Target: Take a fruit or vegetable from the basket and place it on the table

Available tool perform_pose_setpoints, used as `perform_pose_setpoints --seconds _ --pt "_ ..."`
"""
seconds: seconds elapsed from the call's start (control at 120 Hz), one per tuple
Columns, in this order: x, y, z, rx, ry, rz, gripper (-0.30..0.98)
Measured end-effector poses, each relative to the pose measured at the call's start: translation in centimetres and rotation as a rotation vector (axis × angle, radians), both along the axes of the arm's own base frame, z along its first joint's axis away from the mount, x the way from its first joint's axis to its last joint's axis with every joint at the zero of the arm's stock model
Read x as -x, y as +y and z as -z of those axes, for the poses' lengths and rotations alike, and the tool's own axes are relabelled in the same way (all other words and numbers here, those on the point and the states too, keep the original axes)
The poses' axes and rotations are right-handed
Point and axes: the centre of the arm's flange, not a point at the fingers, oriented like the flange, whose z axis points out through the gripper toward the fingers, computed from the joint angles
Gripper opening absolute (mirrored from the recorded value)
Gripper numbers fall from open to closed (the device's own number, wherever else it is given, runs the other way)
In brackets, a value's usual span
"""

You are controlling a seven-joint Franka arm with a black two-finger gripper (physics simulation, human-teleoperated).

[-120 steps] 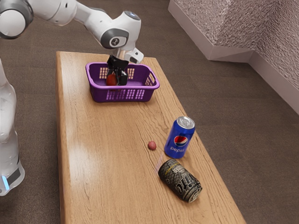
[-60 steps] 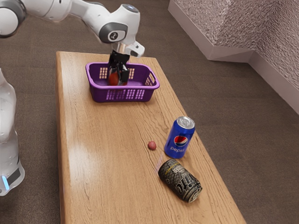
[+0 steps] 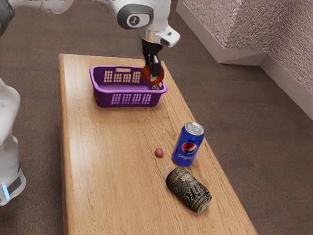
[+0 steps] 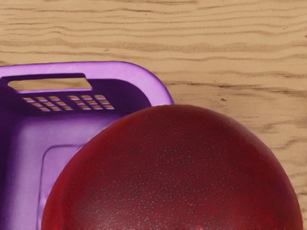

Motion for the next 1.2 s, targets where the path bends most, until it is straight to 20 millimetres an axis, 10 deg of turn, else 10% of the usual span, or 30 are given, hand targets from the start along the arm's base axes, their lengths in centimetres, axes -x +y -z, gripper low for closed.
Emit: perform_pose_setpoints --seconds 0.442,1.008,1.2 --pt "-6.1 -9.3 3.3 -0.034 0.076 0.142 0.25" --pt "-7.0 -12.0 3.9 -0.035 0.083 0.178 0.27" --pt "-6.9 -11.3 3.9 -0.019 0.088 0.167 0.62"
